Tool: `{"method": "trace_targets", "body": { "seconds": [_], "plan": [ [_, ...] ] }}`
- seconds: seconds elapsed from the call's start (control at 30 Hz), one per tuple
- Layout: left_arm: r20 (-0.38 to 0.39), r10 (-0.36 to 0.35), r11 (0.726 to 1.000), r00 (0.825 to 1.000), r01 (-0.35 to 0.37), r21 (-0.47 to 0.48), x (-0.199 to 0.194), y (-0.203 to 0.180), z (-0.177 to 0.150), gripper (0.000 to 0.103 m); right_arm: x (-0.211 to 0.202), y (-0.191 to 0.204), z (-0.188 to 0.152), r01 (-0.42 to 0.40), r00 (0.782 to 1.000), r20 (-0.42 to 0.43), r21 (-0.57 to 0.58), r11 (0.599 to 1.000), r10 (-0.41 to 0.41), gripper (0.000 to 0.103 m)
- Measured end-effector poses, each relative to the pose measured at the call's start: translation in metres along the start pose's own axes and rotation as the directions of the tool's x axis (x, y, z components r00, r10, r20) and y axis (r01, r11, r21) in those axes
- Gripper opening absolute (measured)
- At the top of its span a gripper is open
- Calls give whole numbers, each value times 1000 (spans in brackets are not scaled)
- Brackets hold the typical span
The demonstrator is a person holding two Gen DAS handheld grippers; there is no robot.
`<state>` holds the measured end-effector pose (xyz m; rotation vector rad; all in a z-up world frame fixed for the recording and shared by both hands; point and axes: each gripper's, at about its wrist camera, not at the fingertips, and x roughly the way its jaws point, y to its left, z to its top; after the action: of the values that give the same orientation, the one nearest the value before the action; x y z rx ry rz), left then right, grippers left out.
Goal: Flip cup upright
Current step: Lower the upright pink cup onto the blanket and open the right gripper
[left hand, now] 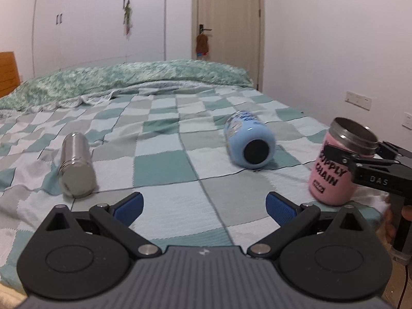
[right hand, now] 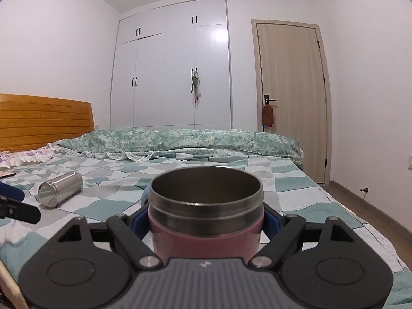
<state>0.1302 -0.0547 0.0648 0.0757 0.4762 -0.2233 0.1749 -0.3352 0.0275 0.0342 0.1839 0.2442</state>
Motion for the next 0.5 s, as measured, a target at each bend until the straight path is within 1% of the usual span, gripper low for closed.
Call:
{"method": "trace_targets", "body": {
  "seconds": [0.03,0.1,0.13,0.23,0.33,0.43,0.5],
  "plan": [
    [7,-5,1000,1000,5,6,-2,-3,0,103,-3,0,1,-3,1000,4,9,1000,3,85],
    [26,-18,1000,999,18,15,-8,-6,1,103,-13,1,7,2,1000,28,29,1000,-2,100],
    [36,-25,1000,999,24,17,-12,-8,1,103,-19,2,9,3,999,41,34,999,-5,102],
    [74,-44,999,996,43,16,-29,-11,-1,103,-41,9,20,8,997,77,23,1000,-10,103],
    [130,-55,999,990,54,11,-50,-12,-6,103,-64,22,28,8,994,105,14,1000,-9,103],
    [210,-38,999,977,42,-16,-72,-9,-18,103,-87,39,30,0,992,126,15,1000,-2,103],
    [263,-18,999,965,27,-31,-85,-6,-29,103,-99,52,25,-12,992,127,16,1000,10,103]
  ]
}}
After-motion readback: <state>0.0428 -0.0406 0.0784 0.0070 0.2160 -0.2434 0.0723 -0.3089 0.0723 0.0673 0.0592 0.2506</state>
